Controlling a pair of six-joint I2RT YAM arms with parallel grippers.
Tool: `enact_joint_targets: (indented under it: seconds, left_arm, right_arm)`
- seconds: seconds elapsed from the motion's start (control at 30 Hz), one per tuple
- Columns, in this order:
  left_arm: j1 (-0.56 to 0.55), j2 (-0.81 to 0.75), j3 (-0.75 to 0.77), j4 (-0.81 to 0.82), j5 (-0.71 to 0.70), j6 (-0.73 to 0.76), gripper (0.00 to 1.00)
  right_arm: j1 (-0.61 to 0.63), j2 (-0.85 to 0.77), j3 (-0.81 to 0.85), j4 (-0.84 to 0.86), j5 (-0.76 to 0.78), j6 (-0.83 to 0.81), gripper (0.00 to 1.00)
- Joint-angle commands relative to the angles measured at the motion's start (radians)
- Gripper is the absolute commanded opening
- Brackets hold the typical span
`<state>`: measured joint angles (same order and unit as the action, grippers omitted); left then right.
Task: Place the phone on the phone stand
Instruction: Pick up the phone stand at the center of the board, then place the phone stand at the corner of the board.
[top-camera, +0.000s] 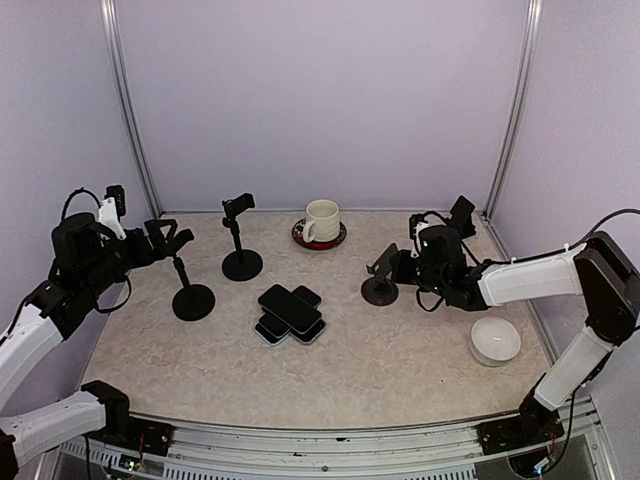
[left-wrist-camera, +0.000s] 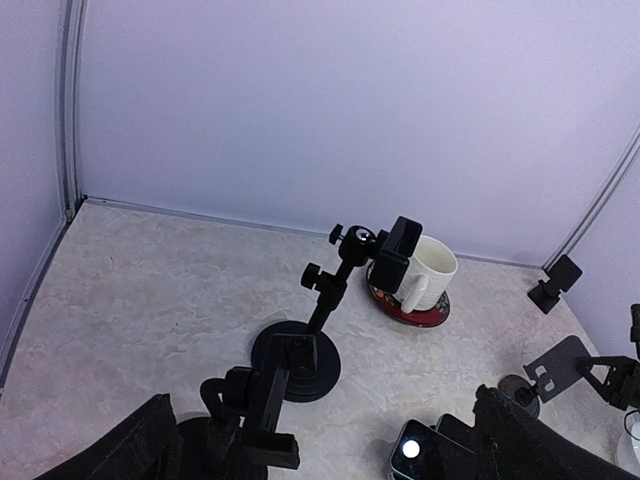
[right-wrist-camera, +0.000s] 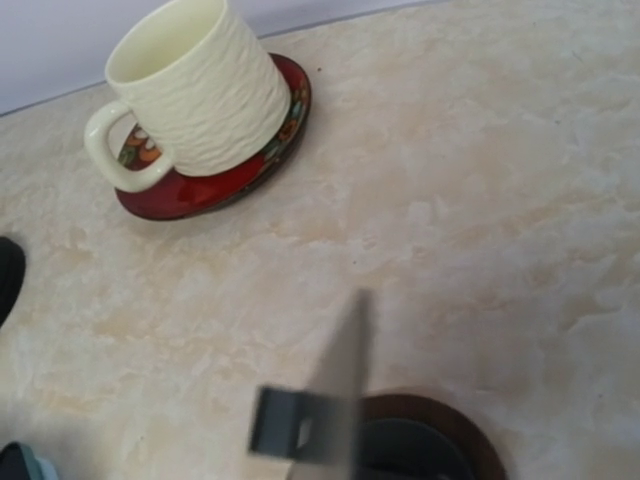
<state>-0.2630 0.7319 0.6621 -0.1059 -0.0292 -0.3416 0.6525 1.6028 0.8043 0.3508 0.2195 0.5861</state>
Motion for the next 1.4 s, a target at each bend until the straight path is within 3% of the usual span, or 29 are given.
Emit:
enact_joint_targets:
  seconds: [0.0,0.1,0.73,0.97,1.37]
  left_arm:
    - [0.006,-0.014,0.004,0.000,0.011,-0.009,0.99]
    - [0.006,-0.012,0.006,0.000,0.018,-0.010,0.99]
    - [0.007,-0.025,0.001,0.000,0.013,-0.010,0.99]
    - [0.006,-0.026,0.002,-0.001,0.016,-0.008,0.99]
    - [0.005,-0.013,0.002,0.000,0.020,-0.008,0.99]
  right_arm:
    - [0.012,-0.027,-0.006,0.019,-0.004,-0.010,0.04]
    - [0.012,-0.045,-0.010,0.023,-0.012,-0.014,0.00]
    - [-0.011,-0.194,0.025,-0.030,-0.173,-0.184,0.00]
    - [-0.136,-0.275,-0.030,-0.017,-0.351,-0.215,0.00]
    - [-0.396,-0.330,-0.018,-0.150,-0.611,-0.351,0.00]
